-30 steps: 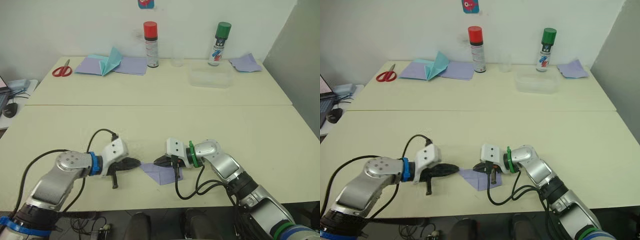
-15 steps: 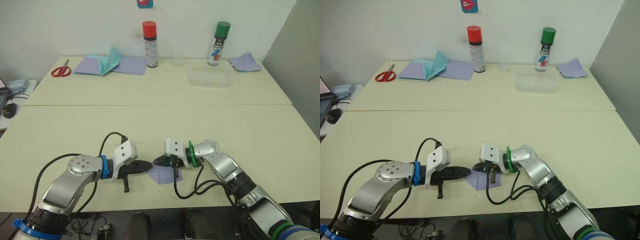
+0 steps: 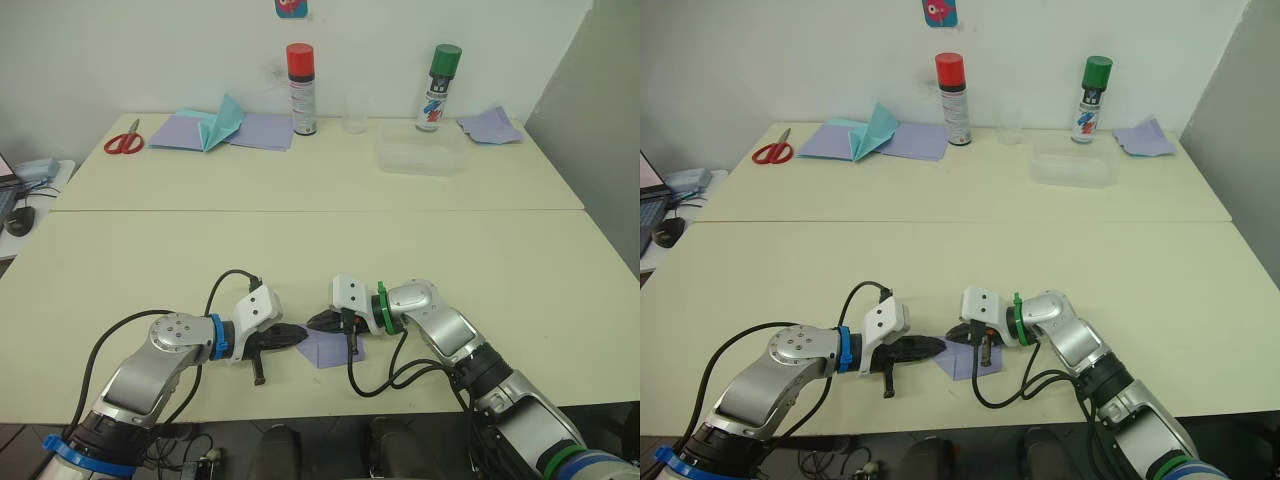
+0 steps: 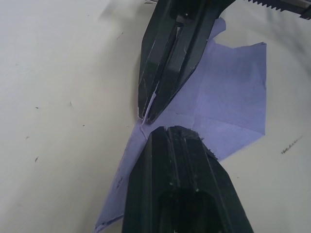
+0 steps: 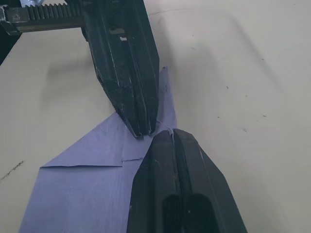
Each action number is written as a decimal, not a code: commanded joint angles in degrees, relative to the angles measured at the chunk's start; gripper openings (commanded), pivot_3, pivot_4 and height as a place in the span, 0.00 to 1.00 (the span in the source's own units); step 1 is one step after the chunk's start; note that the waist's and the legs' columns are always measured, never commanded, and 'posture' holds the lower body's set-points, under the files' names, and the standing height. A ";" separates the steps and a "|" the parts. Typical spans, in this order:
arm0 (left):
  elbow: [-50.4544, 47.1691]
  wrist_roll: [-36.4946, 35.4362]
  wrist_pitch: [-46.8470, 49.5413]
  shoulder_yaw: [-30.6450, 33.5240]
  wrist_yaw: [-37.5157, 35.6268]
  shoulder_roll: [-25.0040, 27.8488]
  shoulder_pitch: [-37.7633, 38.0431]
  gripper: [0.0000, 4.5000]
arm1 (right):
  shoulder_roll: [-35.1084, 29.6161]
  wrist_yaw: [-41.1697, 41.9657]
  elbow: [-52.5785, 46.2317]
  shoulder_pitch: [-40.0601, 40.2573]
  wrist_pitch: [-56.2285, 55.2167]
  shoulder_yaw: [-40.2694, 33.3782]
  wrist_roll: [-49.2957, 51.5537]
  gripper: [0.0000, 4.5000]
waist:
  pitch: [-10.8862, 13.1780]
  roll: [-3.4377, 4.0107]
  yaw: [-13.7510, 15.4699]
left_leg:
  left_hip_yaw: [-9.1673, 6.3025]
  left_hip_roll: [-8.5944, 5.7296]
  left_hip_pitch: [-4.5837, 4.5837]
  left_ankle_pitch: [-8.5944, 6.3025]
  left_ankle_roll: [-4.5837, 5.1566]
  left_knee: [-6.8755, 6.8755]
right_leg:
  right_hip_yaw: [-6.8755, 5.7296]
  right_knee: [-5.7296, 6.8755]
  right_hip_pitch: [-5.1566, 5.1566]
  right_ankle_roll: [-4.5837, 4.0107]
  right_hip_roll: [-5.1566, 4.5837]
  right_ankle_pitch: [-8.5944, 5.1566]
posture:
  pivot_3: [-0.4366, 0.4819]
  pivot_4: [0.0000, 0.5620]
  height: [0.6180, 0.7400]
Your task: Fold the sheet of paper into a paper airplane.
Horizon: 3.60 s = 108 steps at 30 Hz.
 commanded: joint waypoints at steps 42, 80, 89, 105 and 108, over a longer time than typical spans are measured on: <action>3.20 1.69 3.39 -2.53 -1.35 2.41 0.78 0.00 | -5.81 -0.19 -8.74 5.95 -2.69 1.98 -0.76 0.00 | -0.01 0.02 0.00 | 0.02 -0.04 -0.04 -0.02 0.02 -0.11 | 0.00 -0.05 -0.06 -0.07 -0.01 -0.04 | 0.48 0.27 1.00; 6.27 2.58 1.14 -3.26 -2.42 2.65 -0.88 0.00 | -10.52 -3.48 -20.96 9.16 10.41 -4.49 8.97 0.00 | -0.18 0.15 0.00 | 0.00 -0.05 0.00 -0.02 0.02 -0.06 | 0.04 -0.06 -0.06 -0.02 -0.03 -0.02 | 0.48 0.27 1.00; 5.56 2.69 1.06 -3.48 -2.17 2.62 -0.36 0.00 | -7.83 -3.28 -17.62 9.40 8.19 -0.98 6.17 0.00 | -0.18 0.15 0.08 | 0.03 -0.06 -0.03 -0.02 0.02 -0.08 | 0.02 -0.06 -0.06 -0.04 -0.02 -0.03 | 0.48 0.27 1.00; -2.29 -2.89 -0.08 -0.53 -3.38 0.27 -2.75 0.00 | -8.48 -3.84 -14.32 9.93 6.48 1.35 1.59 0.00 | -0.17 0.13 0.10 | 0.02 -0.05 -0.07 -0.02 0.01 -0.08 | 0.02 -0.07 -0.08 -0.04 -0.02 -0.03 | 0.48 0.27 1.00; -0.75 -0.93 -0.35 -2.44 -1.63 -2.18 -4.32 0.00 | -8.56 -3.59 -13.50 9.38 5.83 1.39 1.30 0.00 | -0.17 0.13 0.15 | 0.01 -0.07 -0.07 -0.02 0.02 -0.06 | 0.00 -0.06 -0.07 -0.03 -0.01 -0.02 | 0.48 0.27 1.00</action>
